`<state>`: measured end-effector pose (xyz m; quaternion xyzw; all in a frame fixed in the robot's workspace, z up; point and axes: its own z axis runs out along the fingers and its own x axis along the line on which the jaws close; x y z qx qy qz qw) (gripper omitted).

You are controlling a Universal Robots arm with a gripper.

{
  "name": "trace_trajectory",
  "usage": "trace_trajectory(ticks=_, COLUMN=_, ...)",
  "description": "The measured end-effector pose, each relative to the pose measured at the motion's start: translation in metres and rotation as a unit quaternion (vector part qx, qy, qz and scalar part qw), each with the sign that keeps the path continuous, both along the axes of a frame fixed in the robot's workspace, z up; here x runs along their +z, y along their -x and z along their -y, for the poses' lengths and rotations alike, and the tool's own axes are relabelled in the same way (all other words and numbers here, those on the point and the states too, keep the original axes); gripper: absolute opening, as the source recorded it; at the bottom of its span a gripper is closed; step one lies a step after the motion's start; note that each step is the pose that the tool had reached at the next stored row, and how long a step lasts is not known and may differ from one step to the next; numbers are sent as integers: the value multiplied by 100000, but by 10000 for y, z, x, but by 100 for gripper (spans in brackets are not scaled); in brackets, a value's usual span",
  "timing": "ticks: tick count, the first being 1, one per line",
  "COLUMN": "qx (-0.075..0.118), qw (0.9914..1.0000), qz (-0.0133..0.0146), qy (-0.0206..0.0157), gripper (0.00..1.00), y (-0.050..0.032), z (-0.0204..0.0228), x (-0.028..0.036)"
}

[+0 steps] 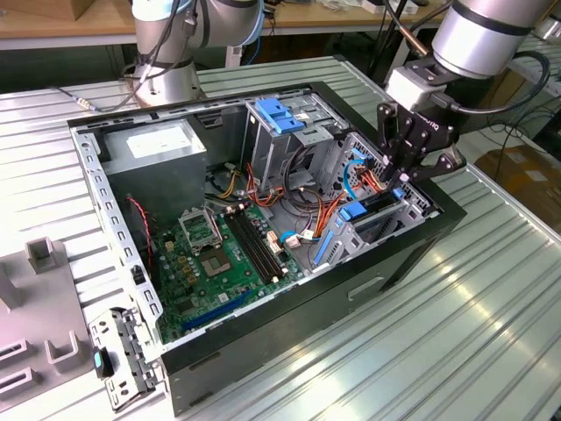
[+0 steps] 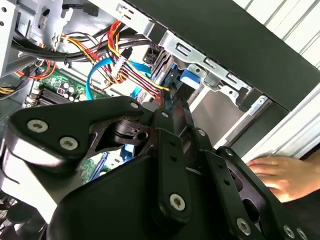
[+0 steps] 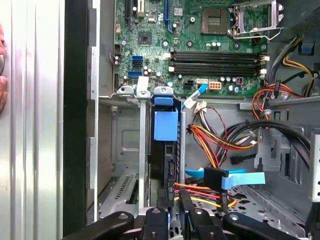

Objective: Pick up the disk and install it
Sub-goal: 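Insert the first disk wire, then insert the second disk wire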

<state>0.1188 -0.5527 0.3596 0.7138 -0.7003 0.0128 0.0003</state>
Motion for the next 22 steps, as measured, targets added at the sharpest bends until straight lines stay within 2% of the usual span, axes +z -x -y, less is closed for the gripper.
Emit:
trace_trajectory(ticks=2, qx=-2, qw=100000, qz=-2, qy=-33, gripper=22, y=0, z=0, x=2)
trace_trajectory(ticks=3, qx=-1, qw=100000, qz=-2, qy=-75, gripper=11, y=0, z=0, x=1)
trace_trajectory(ticks=22, qx=-1, qw=99997, qz=-2, qy=-768, gripper=11, y=0, z=0, x=1)
